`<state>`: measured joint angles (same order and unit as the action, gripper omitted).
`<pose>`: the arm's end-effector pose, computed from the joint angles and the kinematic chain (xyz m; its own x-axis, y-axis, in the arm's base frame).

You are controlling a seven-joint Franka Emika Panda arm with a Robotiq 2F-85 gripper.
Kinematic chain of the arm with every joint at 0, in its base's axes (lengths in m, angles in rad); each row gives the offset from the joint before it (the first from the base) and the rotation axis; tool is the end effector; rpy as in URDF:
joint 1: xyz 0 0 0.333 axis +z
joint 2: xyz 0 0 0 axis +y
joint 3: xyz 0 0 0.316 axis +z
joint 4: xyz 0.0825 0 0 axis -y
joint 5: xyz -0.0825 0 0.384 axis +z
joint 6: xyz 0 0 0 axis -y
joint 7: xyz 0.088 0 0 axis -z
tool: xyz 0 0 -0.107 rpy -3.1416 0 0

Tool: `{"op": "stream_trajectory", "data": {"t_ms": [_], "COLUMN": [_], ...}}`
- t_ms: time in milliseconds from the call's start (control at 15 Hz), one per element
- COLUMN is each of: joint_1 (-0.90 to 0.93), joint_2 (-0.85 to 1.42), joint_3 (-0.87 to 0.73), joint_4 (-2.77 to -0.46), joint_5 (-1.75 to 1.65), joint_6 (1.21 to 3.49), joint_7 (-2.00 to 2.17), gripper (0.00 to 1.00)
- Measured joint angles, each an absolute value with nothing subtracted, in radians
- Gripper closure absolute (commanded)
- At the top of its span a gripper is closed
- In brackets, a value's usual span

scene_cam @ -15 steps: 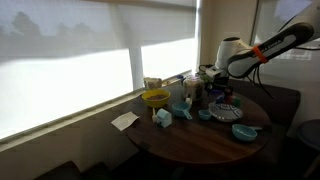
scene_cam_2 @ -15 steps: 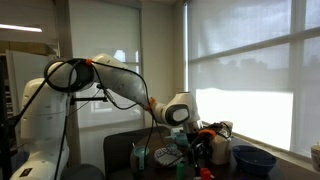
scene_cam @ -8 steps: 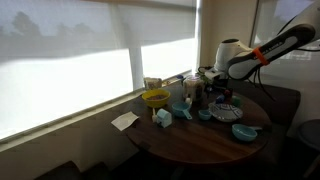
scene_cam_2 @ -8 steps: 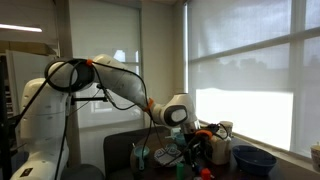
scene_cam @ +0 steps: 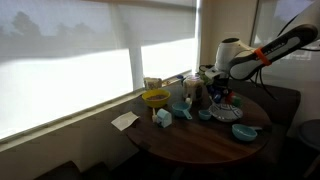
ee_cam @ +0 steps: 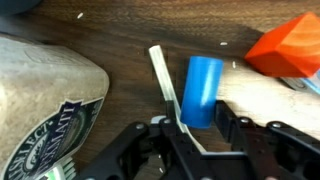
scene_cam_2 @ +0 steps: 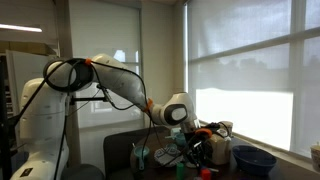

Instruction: Put the green and blue block in an upright position

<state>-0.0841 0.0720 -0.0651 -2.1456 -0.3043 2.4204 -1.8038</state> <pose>0.5626 -0.0856 0.3898 -0.2627 0.9243 -0.2770 0.9465 0.3026 0.1121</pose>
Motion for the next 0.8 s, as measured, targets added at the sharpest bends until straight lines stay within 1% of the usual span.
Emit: {"op": "stream_trajectory", "data": {"t_ms": [67, 400, 800], "joint_1": [-0.085, -0.093, -0.111], "joint_2": [0.072, 0.069, 0.029], "joint_3": [-0.066, -0.074, -0.092], "joint_4": [-2.146, -2.145, -2.143], "joint_5": [-0.305, -0.302, -0.232], "joint_6": [2.42, 2.41, 2.346], "joint_7": [-1.802, -1.801, -1.827], "gripper": [0.92, 0.92, 0.92]}}
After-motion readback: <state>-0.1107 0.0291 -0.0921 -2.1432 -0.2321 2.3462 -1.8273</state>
